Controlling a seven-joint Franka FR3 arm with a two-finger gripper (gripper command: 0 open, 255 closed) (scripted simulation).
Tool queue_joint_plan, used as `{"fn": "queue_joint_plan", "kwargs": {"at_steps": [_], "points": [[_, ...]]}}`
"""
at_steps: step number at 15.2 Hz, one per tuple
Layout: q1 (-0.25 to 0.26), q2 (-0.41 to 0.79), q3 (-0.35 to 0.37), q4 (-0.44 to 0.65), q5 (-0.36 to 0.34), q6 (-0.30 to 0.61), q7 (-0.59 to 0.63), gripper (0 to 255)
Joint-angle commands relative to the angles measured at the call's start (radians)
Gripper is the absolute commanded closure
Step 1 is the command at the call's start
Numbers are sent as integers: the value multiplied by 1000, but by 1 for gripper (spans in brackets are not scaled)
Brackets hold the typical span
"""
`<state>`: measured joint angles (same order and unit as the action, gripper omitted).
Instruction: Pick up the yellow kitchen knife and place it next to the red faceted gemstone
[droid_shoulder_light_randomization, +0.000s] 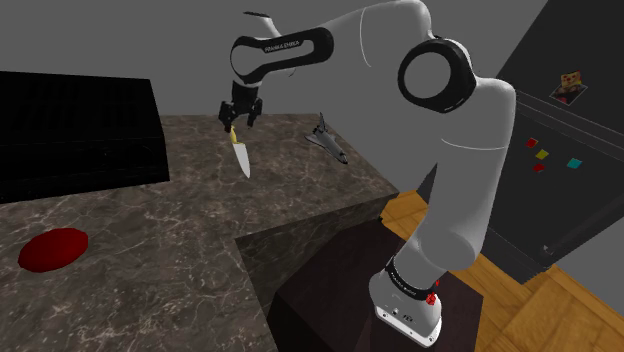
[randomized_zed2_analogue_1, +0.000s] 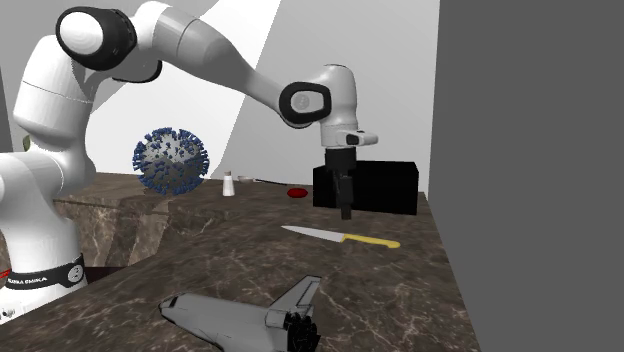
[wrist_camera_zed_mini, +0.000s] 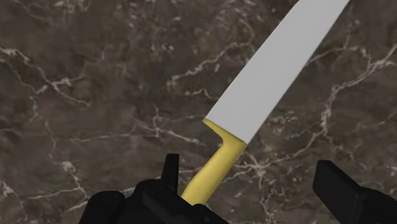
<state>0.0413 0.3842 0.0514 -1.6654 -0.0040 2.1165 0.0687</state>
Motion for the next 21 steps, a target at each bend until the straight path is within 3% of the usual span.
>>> {"fn": "queue_joint_plan", "kwargs": {"at_steps": [1, 8, 16, 17, 21], "points": [[2, 43, 0, 38, 0, 2, 3, 0], [4, 91, -1, 7, -3, 82, 4, 0], [4, 91, -1, 7, -3, 81, 4, 0], [4, 91, -1, 7, -3, 81, 4, 255], [4, 91, -1, 7, -3, 81, 4, 255]]}}
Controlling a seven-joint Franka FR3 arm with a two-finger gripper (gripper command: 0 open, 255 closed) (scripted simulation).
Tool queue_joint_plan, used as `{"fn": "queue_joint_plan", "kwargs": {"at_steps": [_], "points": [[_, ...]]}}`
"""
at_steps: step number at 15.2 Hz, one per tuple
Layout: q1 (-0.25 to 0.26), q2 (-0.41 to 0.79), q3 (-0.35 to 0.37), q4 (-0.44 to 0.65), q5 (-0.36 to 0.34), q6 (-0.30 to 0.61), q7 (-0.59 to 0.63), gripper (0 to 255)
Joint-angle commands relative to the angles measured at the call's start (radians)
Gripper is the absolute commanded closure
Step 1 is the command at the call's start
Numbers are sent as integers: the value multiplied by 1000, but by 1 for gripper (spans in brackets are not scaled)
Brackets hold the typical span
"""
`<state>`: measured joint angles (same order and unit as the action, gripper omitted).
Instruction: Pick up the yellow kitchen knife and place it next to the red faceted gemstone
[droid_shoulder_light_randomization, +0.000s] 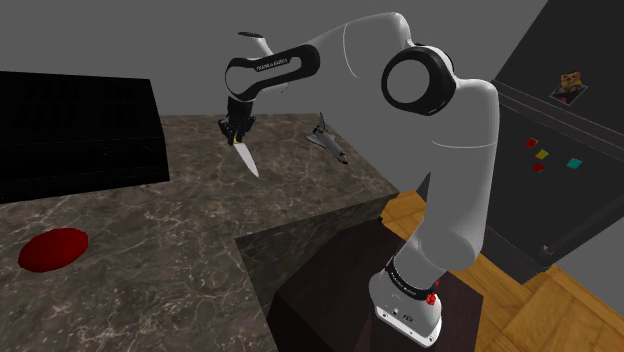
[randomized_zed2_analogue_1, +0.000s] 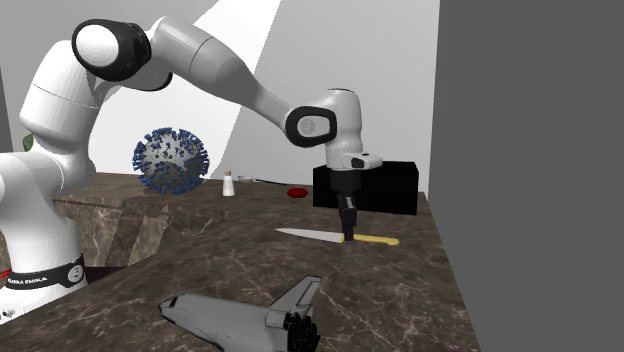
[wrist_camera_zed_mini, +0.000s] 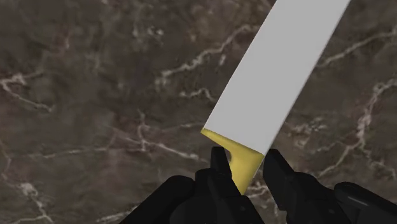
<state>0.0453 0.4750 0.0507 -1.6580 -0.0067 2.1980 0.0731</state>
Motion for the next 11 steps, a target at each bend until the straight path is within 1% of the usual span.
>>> {"fn": "queue_joint_plan", "kwargs": {"at_steps": [1, 5, 11], "points": [[0, 0, 0, 0, 0, 0, 0, 255], [0, 1, 0, 0, 0, 0, 0, 255], [-1, -32, 1, 33, 1, -66, 0, 255]]}}
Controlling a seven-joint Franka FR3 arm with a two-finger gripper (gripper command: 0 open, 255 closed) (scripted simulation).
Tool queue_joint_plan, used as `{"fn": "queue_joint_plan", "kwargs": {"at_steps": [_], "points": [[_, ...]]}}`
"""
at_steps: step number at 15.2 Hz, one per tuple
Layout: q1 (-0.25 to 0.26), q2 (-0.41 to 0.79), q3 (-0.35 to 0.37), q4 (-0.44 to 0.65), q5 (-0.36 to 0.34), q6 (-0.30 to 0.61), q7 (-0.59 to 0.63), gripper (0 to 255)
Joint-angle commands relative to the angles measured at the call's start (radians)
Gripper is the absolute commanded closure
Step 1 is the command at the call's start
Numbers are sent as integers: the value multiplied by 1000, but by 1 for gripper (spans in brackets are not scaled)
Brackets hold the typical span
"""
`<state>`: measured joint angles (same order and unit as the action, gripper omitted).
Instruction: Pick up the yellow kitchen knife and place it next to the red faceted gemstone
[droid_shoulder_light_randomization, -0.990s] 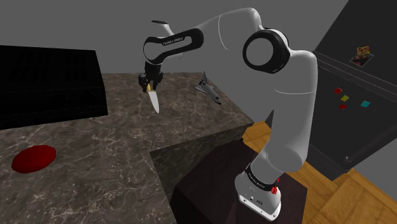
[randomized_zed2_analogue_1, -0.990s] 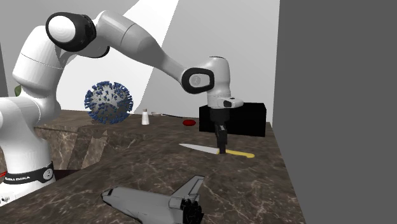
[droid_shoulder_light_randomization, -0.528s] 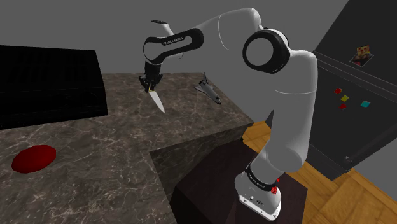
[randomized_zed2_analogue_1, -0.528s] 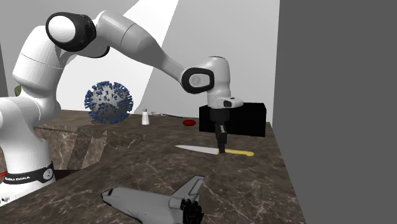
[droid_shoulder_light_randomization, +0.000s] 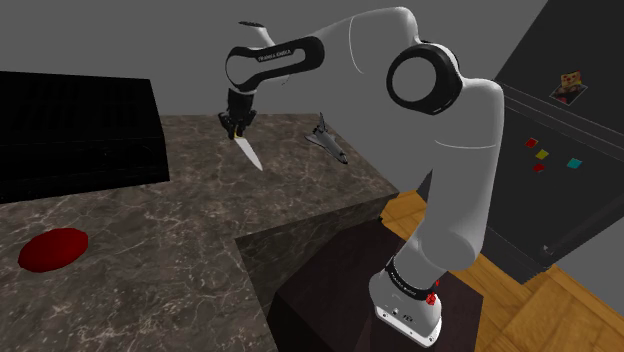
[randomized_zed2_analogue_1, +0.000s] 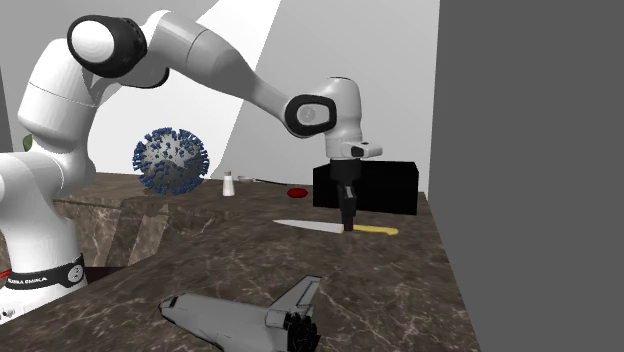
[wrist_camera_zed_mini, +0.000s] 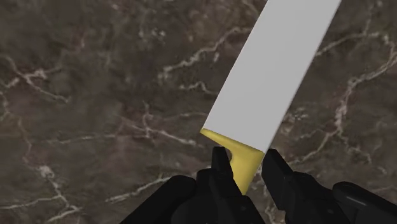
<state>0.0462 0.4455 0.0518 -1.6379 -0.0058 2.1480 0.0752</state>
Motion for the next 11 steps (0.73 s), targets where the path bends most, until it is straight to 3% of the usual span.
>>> {"fn": "queue_joint_plan", "kwargs": {"at_steps": [1, 11], "points": [[-2, -8, 0, 19, 1, -27, -2, 255], [-2, -46, 1, 98, 3, -145, -2, 255]]}}
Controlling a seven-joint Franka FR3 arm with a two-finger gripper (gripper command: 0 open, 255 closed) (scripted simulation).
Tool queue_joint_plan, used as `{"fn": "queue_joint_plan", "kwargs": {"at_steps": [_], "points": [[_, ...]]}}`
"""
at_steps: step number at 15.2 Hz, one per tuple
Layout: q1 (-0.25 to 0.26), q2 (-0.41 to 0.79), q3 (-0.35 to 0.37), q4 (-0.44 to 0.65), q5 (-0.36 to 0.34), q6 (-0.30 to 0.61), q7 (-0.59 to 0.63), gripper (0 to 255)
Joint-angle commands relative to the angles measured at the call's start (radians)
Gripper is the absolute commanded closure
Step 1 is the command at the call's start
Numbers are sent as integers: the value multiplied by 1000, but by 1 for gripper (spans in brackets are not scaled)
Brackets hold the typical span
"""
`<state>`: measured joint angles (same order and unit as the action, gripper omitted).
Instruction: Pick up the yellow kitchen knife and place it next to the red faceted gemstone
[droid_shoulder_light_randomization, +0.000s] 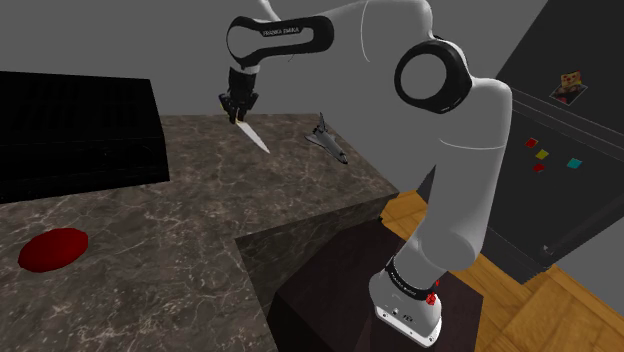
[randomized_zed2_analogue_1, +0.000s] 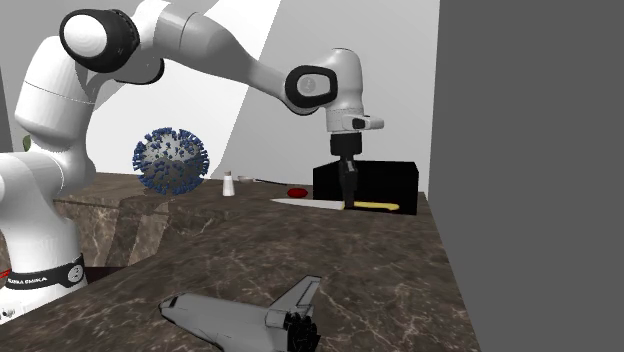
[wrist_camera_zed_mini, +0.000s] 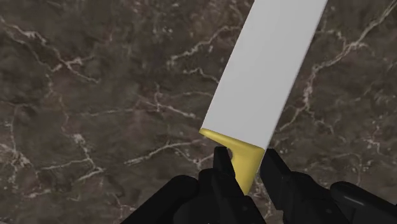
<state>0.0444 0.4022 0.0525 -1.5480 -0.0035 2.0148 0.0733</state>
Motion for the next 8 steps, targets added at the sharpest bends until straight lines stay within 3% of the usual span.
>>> {"fn": "queue_joint_plan", "kwargs": {"at_steps": [1, 8], "points": [[0, -6, 0, 17, 0, -24, 0, 255], [73, -126, 34, -149, -11, 23, 114, 255]]}}
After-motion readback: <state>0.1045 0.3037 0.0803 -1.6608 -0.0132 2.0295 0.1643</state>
